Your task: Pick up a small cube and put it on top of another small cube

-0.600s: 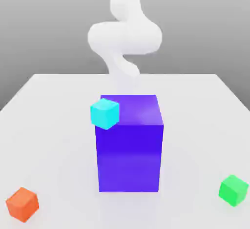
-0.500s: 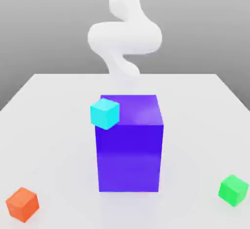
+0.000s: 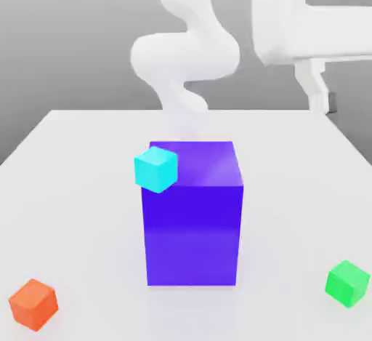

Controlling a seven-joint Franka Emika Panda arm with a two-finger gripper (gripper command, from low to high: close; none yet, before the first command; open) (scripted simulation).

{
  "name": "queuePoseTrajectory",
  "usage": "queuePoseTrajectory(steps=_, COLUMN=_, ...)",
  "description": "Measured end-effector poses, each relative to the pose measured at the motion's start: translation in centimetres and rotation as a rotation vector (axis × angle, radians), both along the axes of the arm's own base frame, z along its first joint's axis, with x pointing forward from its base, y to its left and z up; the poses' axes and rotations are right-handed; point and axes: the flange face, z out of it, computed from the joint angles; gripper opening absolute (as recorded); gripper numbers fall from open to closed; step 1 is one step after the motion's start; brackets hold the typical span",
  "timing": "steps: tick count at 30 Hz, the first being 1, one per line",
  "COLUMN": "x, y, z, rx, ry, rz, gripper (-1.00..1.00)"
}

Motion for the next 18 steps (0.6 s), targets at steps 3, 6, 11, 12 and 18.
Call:
queuePoseTrajectory(steps=3, x=0.7, y=3.5, z=-4.8, rx=-0.030, ry=0.058, rz=0.076, gripper=0.00)
queuePoseTrajectory(steps=6, x=1.1, y=6.2, z=-9.7, rx=-0.062, ry=0.116, rz=0.138, gripper=0.00)
queuePoseTrajectory(steps=11, x=0.3, y=10.9, z=-18.5, rx=-0.118, ry=0.209, rz=0.253, gripper=0.00)
queuePoseTrajectory(steps=12, x=0.0, y=11.8, z=-20.3, rx=-0.130, ry=0.228, rz=0.277, gripper=0.00)
queuePoseTrajectory(steps=18, x=-2.0, y=15.1, z=-30.8, rx=-0.178, ry=0.300, rz=0.372, gripper=0.00)
